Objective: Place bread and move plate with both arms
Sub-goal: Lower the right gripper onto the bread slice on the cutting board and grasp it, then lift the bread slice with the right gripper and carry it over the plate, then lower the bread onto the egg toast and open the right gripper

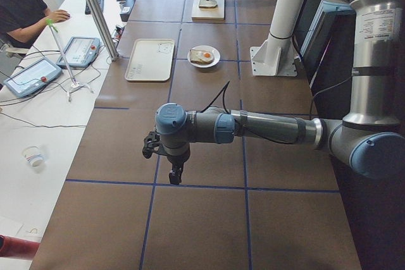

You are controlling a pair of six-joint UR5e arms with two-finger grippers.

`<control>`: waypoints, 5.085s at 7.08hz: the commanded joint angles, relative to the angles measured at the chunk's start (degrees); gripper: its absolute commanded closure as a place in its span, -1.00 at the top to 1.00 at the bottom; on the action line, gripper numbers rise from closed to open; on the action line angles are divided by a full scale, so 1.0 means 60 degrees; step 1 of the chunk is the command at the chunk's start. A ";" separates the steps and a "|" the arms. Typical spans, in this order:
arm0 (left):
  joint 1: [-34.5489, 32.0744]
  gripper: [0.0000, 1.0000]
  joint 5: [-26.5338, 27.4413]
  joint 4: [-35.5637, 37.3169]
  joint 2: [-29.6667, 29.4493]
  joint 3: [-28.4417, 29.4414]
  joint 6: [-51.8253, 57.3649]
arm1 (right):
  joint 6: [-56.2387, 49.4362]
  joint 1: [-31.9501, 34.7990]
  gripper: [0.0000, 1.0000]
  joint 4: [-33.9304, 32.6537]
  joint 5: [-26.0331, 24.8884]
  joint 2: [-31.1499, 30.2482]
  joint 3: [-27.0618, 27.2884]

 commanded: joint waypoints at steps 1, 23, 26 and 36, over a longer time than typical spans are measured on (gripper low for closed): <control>-0.0002 1.00 0.0000 0.0059 0.0015 -0.0151 -0.0012 | -0.0004 -0.0074 0.99 0.0011 -0.0011 0.0343 -0.0342; 0.0013 1.00 0.0015 0.0104 -0.0087 -0.0122 -0.0041 | 0.3494 0.1172 -1.00 0.1652 0.3914 0.4455 -0.0373; -0.0002 1.00 0.0015 0.0104 -0.0087 -0.0049 -0.0041 | 0.4534 0.0091 -1.00 0.1637 0.3435 0.6403 -0.0636; 0.0013 1.00 0.0015 0.0118 -0.0102 0.0039 -0.0041 | 0.6120 -0.4894 -1.00 0.4332 -0.2927 0.6455 -0.0959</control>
